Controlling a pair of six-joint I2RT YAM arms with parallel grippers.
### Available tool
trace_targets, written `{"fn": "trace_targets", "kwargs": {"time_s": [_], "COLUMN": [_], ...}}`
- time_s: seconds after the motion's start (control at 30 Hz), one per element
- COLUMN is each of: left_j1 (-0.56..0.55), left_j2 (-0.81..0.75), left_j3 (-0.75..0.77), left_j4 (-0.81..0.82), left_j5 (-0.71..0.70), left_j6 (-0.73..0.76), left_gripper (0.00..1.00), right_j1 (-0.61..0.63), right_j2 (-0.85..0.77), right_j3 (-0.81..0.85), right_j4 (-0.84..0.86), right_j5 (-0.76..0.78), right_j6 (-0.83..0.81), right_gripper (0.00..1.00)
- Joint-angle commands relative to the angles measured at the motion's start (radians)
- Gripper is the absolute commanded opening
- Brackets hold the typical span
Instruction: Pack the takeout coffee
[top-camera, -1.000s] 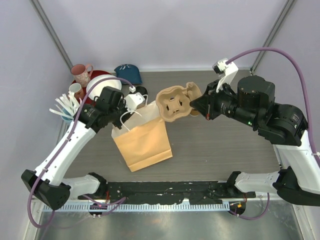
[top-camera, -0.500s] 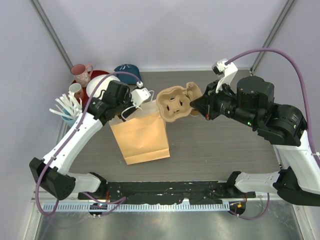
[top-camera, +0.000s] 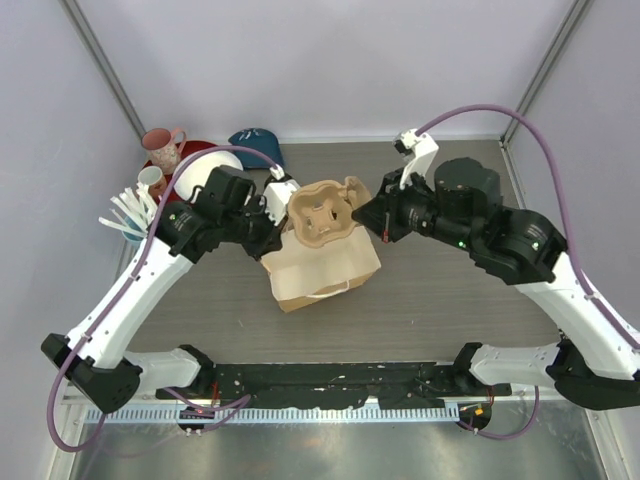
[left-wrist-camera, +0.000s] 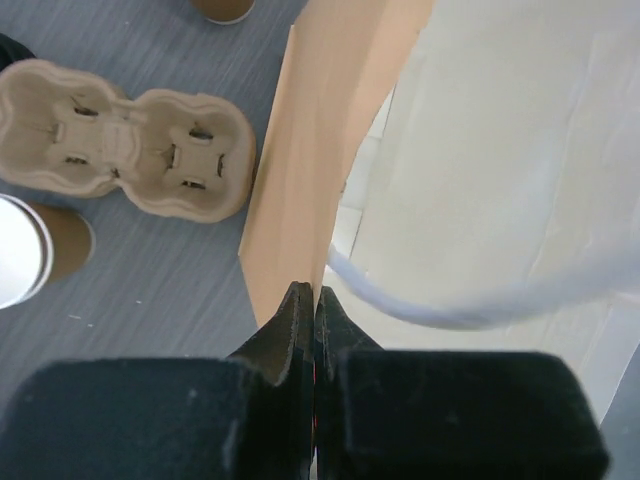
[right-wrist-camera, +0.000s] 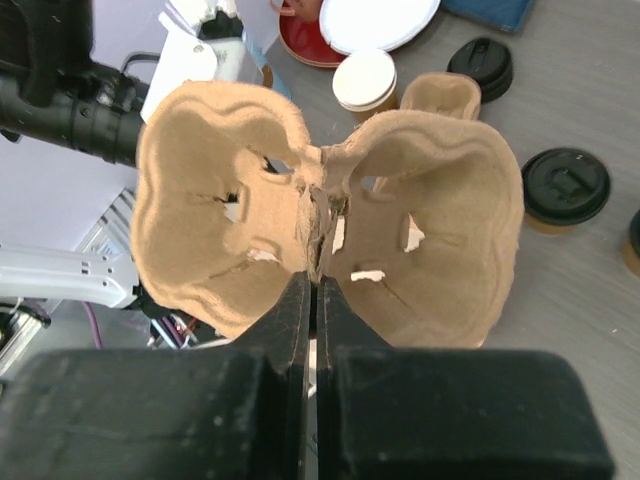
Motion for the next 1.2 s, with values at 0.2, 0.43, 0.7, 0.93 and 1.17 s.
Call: {"fn": "trace_targets", "kwargs": {"time_s": [0.2,0.43,0.7,0.93,1.17], "left_j1": [-0.002,-0.002,-0.005,-0.005,-0.005], "left_j2": [0.049,0.055,0.049,0.047,0.055], "left_j3": [0.014,0.043,0.031,0.06,0.053], "left_j4": [0.04,0.045,0.042,0.04,0.057], "left_j5": [0.052,0.083,0.206,0.218,0.245], "left_j6": [-0.286,-0.356,-0.346,-0.329,-0.356], "left_gripper": [0.0,0.0,0.0,0.0,0.0], "right_j1": [0.001,0.002,0.01,0.015,0.045], "right_j2": [-0.054,-0.12,-0.038,0.081,0.076], "right_j3": [-0.213,-0.298,-0.298,-0.238,-0.287], "right_j4": [0.169,0.112,0.111,-0.046,-0.049], "right_j5": [-0.106,-0.073,-0.009,0.024,0.082], "right_j6": [0.07,0.079,0.039,-0.11,-0.176], "right_gripper": [0.01,0.01,0.01,0.01,0.01]}}
